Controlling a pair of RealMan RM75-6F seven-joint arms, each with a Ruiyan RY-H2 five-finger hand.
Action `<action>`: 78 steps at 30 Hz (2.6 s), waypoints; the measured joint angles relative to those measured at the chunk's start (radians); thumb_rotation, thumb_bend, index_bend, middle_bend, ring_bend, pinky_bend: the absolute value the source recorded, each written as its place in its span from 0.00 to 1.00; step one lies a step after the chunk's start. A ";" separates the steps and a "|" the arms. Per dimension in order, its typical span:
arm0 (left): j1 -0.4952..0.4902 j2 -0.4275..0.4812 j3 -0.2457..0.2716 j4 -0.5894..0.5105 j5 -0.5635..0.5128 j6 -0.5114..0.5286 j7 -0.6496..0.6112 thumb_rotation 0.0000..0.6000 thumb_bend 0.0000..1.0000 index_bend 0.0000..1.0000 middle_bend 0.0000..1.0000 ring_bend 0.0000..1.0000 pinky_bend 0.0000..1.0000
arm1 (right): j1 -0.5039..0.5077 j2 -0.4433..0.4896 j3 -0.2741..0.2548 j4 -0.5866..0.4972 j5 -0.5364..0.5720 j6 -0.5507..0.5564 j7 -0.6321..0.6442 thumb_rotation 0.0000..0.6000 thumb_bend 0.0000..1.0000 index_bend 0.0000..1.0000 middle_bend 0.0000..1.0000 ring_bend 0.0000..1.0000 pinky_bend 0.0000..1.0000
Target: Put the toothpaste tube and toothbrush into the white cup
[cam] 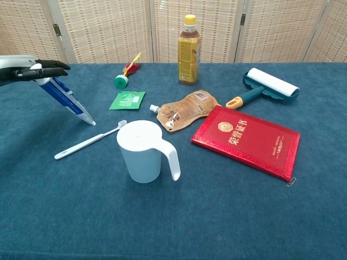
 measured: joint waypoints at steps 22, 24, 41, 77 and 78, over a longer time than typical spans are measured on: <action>-0.035 0.020 0.072 -0.048 -0.132 0.010 0.391 1.00 0.38 0.32 0.08 0.00 0.14 | -0.006 -0.006 -0.005 0.018 -0.005 0.010 0.014 1.00 0.34 0.17 0.29 0.25 0.25; -0.046 0.005 0.083 -0.059 -0.175 0.017 0.469 1.00 0.38 0.32 0.08 0.00 0.14 | -0.008 -0.006 -0.005 0.021 -0.002 0.010 0.016 1.00 0.34 0.17 0.29 0.25 0.25; -0.136 -0.108 0.133 -0.085 -0.599 0.108 0.834 0.89 0.38 0.26 0.08 0.00 0.14 | -0.007 -0.011 -0.003 0.035 0.013 -0.005 0.024 1.00 0.34 0.17 0.29 0.25 0.25; -0.191 -0.091 0.201 -0.139 -0.717 0.067 0.860 1.00 0.38 0.40 0.08 0.00 0.14 | 0.003 -0.021 0.002 0.052 0.026 -0.025 0.031 1.00 0.34 0.17 0.30 0.25 0.25; -0.190 -0.095 0.204 -0.135 -0.712 0.071 0.860 1.00 0.38 0.40 0.08 0.00 0.14 | 0.003 -0.021 0.002 0.053 0.027 -0.025 0.032 1.00 0.34 0.17 0.30 0.25 0.25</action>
